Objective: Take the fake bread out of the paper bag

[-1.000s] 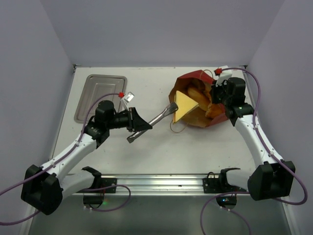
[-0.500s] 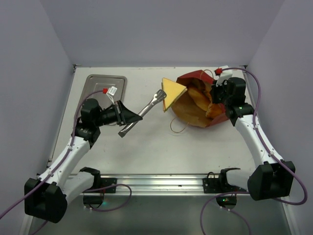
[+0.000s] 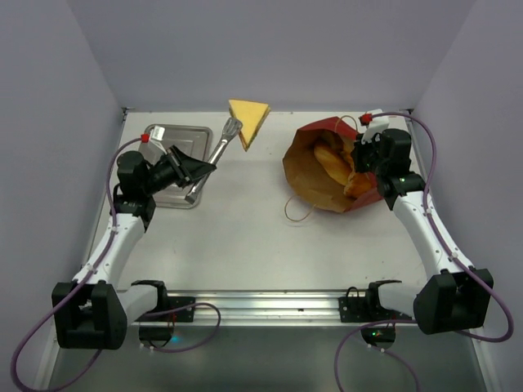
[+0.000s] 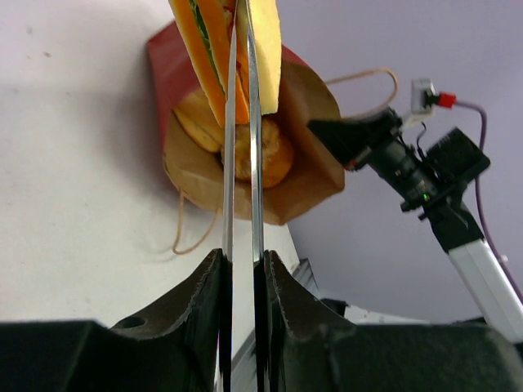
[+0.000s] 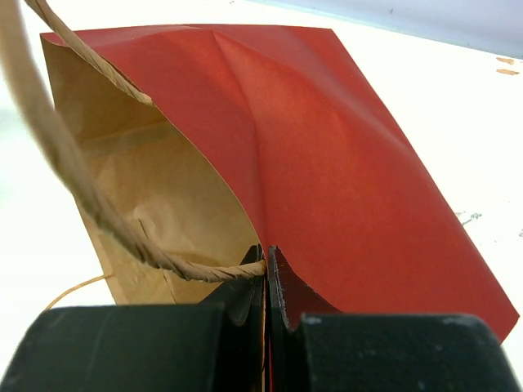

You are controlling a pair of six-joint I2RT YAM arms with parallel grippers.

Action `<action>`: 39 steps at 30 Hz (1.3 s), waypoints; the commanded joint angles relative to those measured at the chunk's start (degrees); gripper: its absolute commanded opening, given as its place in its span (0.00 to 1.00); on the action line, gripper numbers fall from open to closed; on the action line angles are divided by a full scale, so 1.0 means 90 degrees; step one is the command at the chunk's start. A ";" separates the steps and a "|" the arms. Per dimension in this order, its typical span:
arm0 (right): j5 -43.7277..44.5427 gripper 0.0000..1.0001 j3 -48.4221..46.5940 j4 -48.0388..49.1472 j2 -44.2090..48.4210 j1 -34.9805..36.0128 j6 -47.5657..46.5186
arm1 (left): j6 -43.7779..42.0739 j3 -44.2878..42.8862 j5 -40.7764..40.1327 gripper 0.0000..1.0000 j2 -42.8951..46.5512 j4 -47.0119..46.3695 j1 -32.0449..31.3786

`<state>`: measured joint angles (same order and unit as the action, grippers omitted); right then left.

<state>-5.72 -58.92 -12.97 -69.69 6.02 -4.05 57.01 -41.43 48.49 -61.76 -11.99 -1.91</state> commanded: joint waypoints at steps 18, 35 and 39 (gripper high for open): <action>-0.0078 0.00 -0.0270 -0.0131 -0.0050 -0.0054 0.0118 | -0.0866 -0.0289 -0.1071 0.00 -0.2005 -0.1392 0.2165; -0.0088 0.00 -0.0221 -0.0082 -0.0040 -0.0054 0.0099 | -0.1071 -0.0328 -0.1286 0.00 -0.3586 -0.2193 0.2732; -0.0078 0.00 -0.0182 -0.0072 -0.0030 -0.0054 0.0099 | -0.1061 -0.0241 -0.1228 0.00 -0.3617 -0.2213 0.2820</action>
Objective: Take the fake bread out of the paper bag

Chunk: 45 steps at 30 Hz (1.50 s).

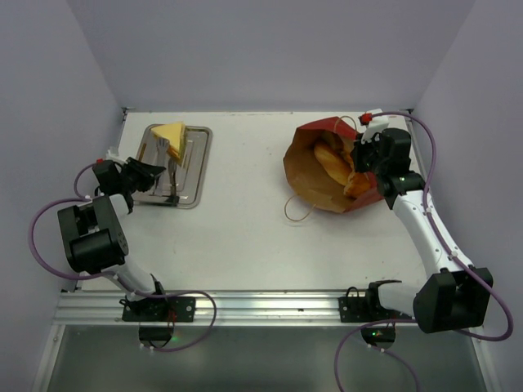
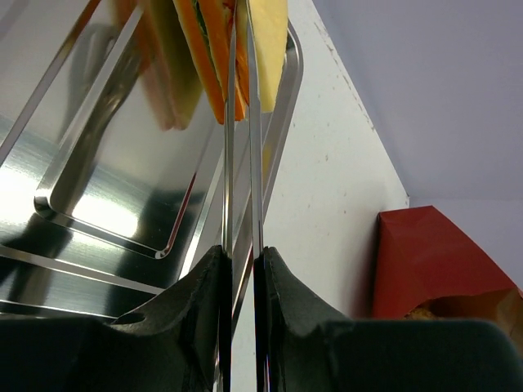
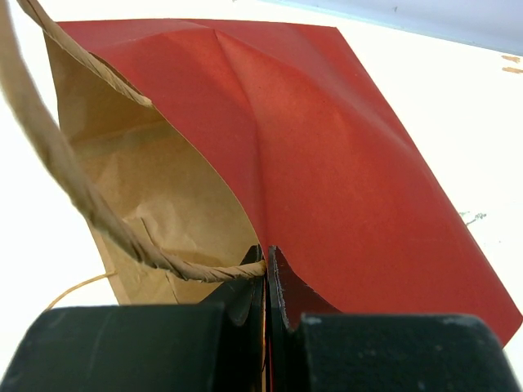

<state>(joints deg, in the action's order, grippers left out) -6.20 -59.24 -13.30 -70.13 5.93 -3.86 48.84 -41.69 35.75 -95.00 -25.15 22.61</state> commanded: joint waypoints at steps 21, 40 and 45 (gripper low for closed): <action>-0.0122 0.00 -0.0107 -0.0016 0.0087 -0.0044 0.0116 | -0.0221 -0.0017 0.0501 0.39 0.0438 -0.0097 0.0329; -0.0161 0.00 -0.0136 -0.0055 0.0175 -0.0044 0.0107 | -0.0193 0.0404 0.0998 0.39 0.1619 0.0597 0.0388; -0.0366 0.00 -0.0195 -0.0163 0.0165 -0.0044 -0.0079 | -0.0367 0.0609 0.1389 0.37 0.2555 0.1054 -0.0391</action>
<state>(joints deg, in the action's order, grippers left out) -7.38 -59.24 -13.43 -70.00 5.91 -3.90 47.20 -36.71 43.03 -78.24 -17.04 23.46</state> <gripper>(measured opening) 0.022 0.373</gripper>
